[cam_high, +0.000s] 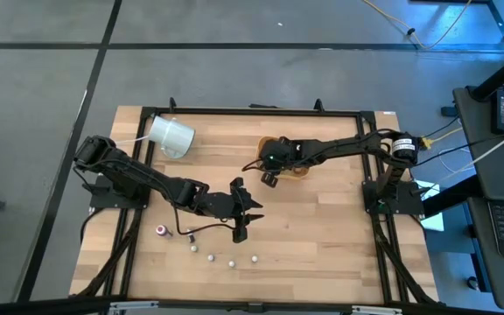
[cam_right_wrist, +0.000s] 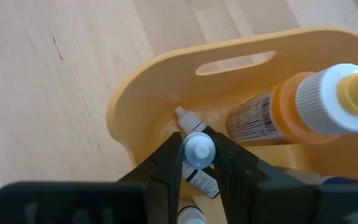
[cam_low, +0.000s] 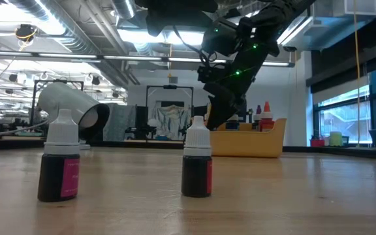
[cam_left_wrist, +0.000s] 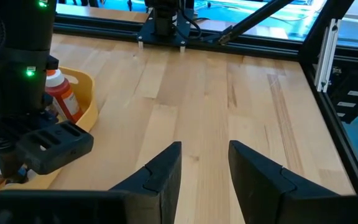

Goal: Pick & Place food coloring
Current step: Put the small blue food coloring bottle into the yellow bin, then put the small orange food coloring bottle into the yellow bin, then put the small pink food coloring bottle into the yellow bin

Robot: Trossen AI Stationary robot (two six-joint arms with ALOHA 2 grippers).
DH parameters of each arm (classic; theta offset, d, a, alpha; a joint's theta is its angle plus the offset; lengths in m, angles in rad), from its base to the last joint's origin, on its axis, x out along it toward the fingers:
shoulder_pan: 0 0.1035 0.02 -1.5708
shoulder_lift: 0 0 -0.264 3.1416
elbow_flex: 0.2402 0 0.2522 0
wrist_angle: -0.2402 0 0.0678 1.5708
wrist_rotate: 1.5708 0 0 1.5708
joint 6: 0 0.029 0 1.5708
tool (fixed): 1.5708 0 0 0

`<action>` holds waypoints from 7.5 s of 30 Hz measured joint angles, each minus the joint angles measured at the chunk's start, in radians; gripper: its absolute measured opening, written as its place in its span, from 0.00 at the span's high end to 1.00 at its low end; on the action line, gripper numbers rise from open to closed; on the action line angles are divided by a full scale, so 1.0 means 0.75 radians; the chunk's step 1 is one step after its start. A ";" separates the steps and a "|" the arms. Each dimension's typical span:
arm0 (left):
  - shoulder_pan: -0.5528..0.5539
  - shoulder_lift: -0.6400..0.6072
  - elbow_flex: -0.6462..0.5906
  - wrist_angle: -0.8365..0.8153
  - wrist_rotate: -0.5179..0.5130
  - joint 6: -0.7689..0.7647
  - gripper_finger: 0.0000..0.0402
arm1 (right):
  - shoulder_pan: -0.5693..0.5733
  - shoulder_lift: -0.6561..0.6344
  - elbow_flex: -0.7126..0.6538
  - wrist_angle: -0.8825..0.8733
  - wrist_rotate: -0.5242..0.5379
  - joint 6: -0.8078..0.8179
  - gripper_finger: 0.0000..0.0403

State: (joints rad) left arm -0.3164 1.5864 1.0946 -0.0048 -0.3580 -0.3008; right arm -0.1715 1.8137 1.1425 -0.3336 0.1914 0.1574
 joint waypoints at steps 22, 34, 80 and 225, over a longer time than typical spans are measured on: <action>0.000 0.000 0.000 0.000 0.000 0.000 0.68 | 0.000 -0.001 0.000 0.000 -0.002 0.023 0.79; 0.000 0.000 0.000 0.000 0.013 0.000 0.67 | 0.000 -0.001 0.000 0.001 -0.002 0.019 0.72; -0.096 -0.107 0.000 -0.378 0.589 -0.350 0.68 | 0.863 -0.042 0.000 0.445 -0.141 -0.114 0.53; -0.206 -0.052 0.163 -0.485 0.317 0.146 0.43 | 0.257 -0.506 -0.208 0.159 0.034 0.067 0.54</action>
State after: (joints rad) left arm -0.4709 1.5472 1.2166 -0.3688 -0.1200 -0.1916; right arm 0.0209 1.4341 0.9867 -0.2141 0.2166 0.2075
